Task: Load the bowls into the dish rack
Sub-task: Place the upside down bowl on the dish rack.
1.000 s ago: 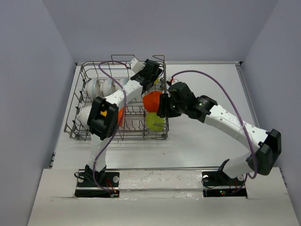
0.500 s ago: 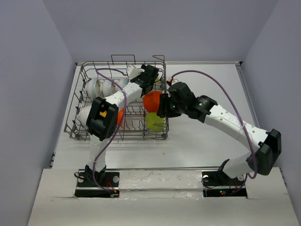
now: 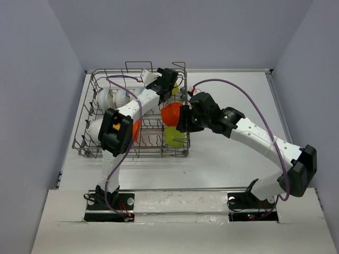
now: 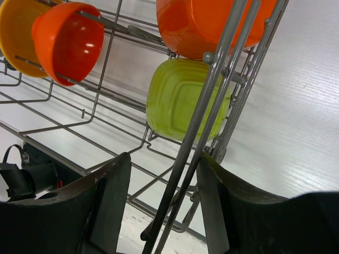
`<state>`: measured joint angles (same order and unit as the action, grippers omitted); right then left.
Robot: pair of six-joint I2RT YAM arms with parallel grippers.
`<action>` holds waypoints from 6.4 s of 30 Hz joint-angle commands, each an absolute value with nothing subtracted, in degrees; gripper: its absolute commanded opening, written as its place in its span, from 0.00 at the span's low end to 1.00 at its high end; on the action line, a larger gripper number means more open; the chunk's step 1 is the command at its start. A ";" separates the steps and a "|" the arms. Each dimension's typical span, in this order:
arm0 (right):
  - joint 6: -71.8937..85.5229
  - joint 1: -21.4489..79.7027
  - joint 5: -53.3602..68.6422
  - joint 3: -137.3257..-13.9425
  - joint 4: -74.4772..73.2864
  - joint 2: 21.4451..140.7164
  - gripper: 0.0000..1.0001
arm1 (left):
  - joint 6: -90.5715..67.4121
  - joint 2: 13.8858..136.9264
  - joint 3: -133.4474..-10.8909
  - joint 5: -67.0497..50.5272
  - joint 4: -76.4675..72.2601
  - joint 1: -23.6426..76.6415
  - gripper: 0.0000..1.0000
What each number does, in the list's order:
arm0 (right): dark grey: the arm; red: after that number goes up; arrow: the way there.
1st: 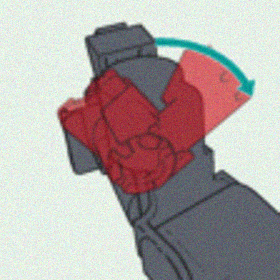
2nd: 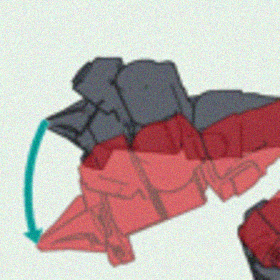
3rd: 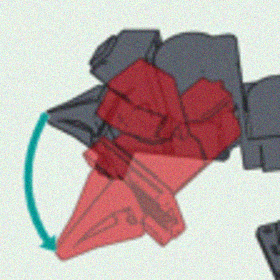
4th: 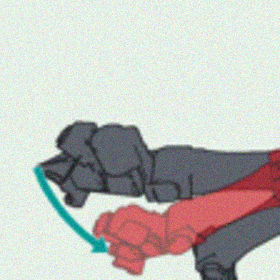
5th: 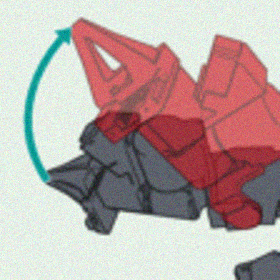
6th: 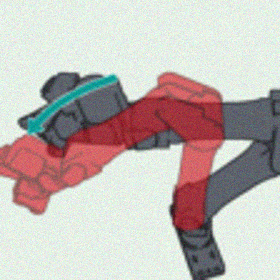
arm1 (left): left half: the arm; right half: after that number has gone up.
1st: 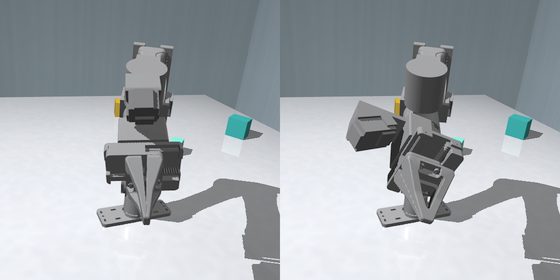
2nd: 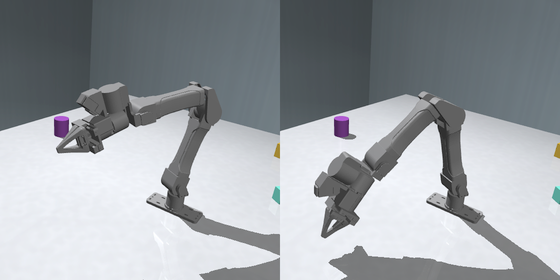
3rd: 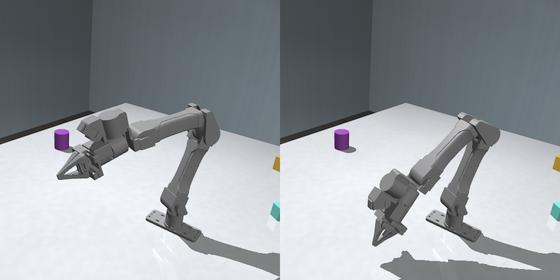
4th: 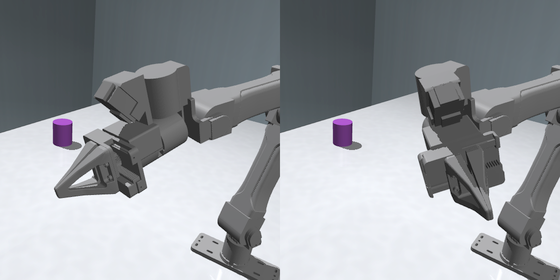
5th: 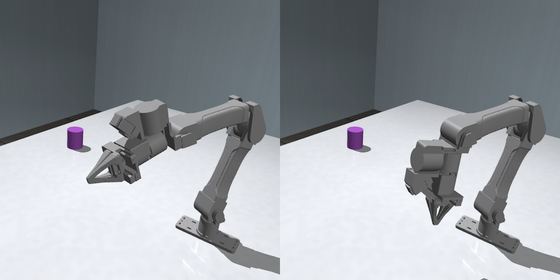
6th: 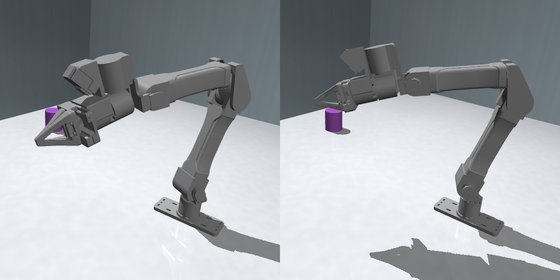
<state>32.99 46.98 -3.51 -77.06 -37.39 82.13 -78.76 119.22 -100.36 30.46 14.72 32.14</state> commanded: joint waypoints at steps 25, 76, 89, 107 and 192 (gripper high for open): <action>32.25 47.64 -2.11 -77.78 -37.27 80.86 0.58 | -82.18 123.49 -103.80 30.67 17.40 30.32 0.99; 31.29 47.64 -0.53 -76.11 -38.58 78.40 0.11 | -86.22 128.93 -111.18 31.02 19.69 28.56 0.99; 30.06 47.64 2.11 -77.61 -41.31 76.38 0.10 | -85.61 129.99 -113.20 29.80 20.13 28.65 0.84; 29.44 47.64 1.41 -77.08 -40.78 75.94 0.13 | -80.95 126.13 -106.45 28.74 15.12 29.53 0.47; 28.83 47.64 -4.83 -79.63 -43.42 76.73 0.22 | -42.71 129.55 -116.55 25.49 11.51 22.68 0.83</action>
<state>30.35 46.59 -6.61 -77.32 -45.04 79.94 -44.03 129.64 -113.73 25.26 10.70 23.14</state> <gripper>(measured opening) 0.297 0.829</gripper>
